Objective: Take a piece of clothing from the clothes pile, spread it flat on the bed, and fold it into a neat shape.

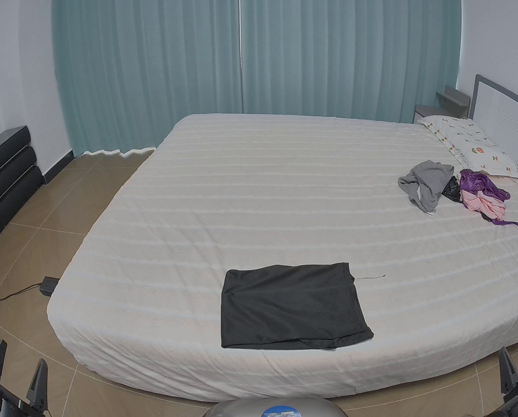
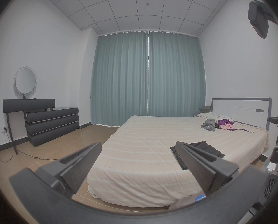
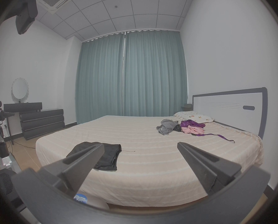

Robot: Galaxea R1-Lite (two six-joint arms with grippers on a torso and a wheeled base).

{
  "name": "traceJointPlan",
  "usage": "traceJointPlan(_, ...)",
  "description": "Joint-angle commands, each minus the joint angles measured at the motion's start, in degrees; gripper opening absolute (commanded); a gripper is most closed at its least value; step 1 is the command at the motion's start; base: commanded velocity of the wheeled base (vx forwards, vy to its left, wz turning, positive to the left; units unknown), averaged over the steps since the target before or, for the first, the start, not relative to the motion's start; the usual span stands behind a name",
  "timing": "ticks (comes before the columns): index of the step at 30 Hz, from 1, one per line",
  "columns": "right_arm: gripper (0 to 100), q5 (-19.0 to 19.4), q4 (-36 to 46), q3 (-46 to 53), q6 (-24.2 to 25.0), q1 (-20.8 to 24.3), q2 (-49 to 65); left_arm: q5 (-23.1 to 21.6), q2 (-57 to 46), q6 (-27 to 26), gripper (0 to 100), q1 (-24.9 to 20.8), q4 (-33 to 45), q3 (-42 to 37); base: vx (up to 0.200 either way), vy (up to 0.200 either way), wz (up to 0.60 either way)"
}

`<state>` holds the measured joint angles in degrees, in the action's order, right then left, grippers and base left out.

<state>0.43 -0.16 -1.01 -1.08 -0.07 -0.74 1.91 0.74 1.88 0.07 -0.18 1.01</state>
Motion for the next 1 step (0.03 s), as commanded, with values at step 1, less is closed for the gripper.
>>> traceJointPlan(1, 100, 0.1, 0.0, 1.0, -0.1, 0.0, 0.7, 0.0, -0.4, 0.0, 100, 0.0, -0.1, -1.0, 0.000, 0.000, 0.00)
